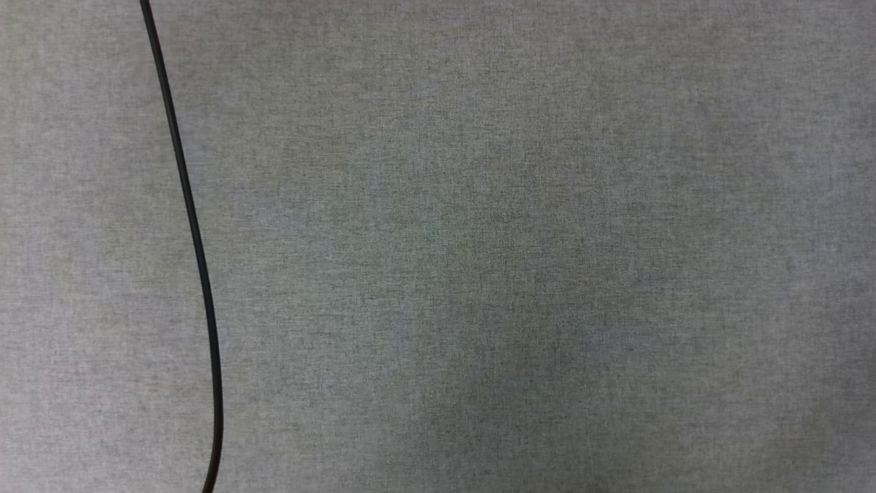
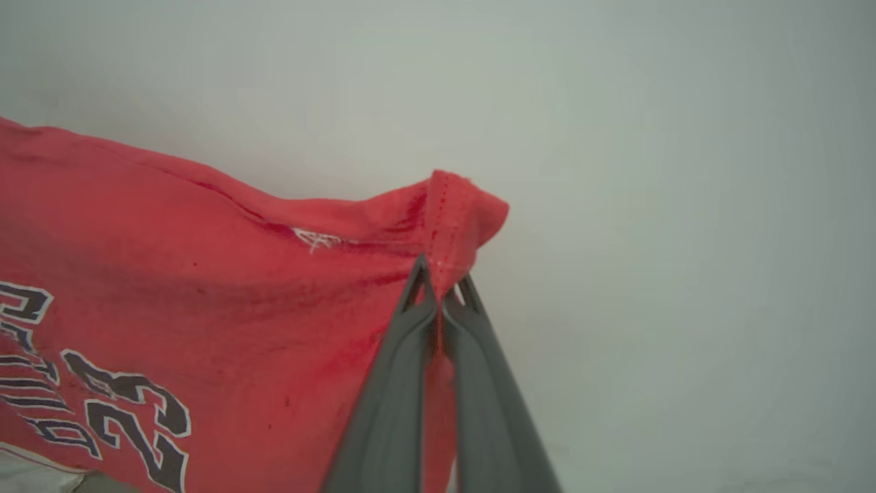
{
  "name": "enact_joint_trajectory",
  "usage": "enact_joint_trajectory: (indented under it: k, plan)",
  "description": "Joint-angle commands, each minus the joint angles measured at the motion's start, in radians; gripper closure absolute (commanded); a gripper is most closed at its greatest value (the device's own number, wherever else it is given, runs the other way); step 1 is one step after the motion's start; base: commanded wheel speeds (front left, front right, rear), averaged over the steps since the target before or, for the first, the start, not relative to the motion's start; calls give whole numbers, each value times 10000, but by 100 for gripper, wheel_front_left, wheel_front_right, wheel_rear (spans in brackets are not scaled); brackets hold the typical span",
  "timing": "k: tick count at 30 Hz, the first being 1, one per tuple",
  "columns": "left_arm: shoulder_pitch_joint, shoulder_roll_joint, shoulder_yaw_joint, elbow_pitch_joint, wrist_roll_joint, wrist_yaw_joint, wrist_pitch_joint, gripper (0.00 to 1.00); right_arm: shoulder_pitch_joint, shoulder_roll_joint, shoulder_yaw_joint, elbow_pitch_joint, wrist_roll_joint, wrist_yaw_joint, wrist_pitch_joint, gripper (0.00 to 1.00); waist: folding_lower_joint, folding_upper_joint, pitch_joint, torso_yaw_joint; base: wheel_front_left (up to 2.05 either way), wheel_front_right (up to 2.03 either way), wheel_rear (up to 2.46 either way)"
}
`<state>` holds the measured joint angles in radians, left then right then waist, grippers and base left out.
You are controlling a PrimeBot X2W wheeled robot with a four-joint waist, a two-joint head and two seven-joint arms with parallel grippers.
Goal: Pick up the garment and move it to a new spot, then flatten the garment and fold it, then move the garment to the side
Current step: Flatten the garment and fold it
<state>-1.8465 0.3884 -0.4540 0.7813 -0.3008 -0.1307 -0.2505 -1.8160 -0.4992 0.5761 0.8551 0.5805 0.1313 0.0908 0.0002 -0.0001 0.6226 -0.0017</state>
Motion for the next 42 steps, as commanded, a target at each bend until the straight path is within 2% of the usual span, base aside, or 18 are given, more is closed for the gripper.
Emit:
enact_joint_trajectory:
  k: [1, 7, 15, 27, 28, 30, 42]
  plan:
    - [193, 15, -39, 29, -74, 22, -71, 100, 194, 70, 70, 62, 72, -14, -86, 100, -2, 1, 6, -11, 0, 0, 0]
    - [1337, 68, -31, -146, -484, 22, -155, 100, 1090, 210, 729, 267, 820, -12, -599, 100, -2, 1, -165, -15, 0, 0, 0]
    - [4094, 465, 136, -1617, -445, 96, -163, 100, 2836, 73, 1839, -287, 1900, -12, -1078, 100, -2, 1, -795, 24, 0, 0, 0]
    - [9691, 415, 692, -4258, -1077, 927, -146, 100, 6180, -494, 3330, -1197, 3230, -12, -1726, 100, -2, 1, -2326, 263, 0, 0, 0]
    - [10964, 374, 672, -4618, -1254, 1069, -146, 100, 7027, -656, 3674, -1423, 3551, -12, -1886, 100, -2, 1, -2794, 322, 0, 0, 0]
    - [11805, 371, 599, -4770, -1391, 1129, -141, 100, 7531, -831, 3901, -1607, 3713, -12, -2006, 100, -2, 1, -3135, 358, 0, 0, 0]
    - [15914, 587, 218, -5823, -2404, 1479, 683, 100, 10610, -2064, 4872, -2825, 4685, -12, -2344, 100, -2, 1, -5160, 548, 0, 0, 0]
